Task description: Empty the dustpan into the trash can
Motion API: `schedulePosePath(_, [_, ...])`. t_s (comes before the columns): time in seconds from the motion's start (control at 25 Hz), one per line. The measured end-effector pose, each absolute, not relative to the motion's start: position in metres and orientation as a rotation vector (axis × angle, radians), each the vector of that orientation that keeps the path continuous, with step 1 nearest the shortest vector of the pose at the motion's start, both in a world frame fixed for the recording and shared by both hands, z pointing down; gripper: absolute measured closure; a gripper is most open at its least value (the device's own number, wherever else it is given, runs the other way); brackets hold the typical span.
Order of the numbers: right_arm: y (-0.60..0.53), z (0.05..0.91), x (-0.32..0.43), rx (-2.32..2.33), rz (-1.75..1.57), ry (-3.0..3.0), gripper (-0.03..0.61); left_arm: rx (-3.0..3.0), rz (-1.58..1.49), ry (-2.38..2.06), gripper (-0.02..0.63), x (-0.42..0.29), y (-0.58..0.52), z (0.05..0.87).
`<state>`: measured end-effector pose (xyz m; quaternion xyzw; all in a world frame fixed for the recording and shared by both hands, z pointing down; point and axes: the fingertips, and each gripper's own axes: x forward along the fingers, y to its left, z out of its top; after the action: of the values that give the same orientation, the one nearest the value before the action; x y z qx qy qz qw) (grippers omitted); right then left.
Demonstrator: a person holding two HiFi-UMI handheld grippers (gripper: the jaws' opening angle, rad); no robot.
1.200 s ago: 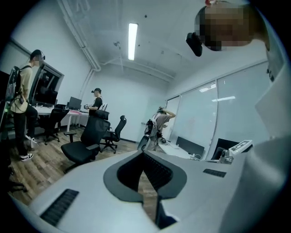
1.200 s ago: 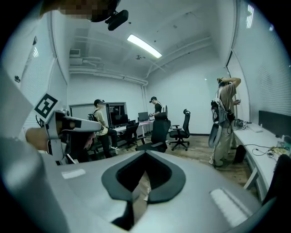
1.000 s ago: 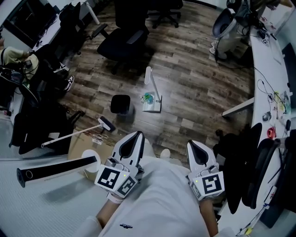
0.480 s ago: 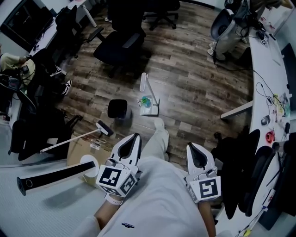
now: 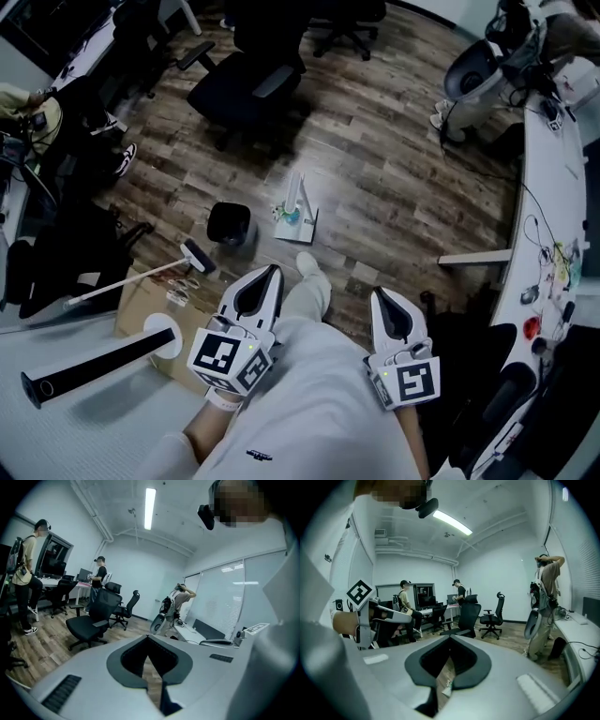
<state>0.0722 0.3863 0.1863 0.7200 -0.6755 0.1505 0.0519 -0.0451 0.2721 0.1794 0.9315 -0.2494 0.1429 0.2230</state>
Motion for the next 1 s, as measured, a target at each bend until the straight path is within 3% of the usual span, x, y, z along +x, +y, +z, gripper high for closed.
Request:
schedulePosePath(0.56, [0.169, 0.194, 0.123, 1.943, 0.459, -2.254, 0.568, 2.377, 0.349, -0.943, 0.607, -0.034, 0.099, 0.202])
schedulePosePath(1.0, [0.1, 0.194, 0.109, 1.767, 0.426, -2.324, 0.568, 2.327, 0.303, -1.008, 0.607, -0.051, 0.059, 0.208])
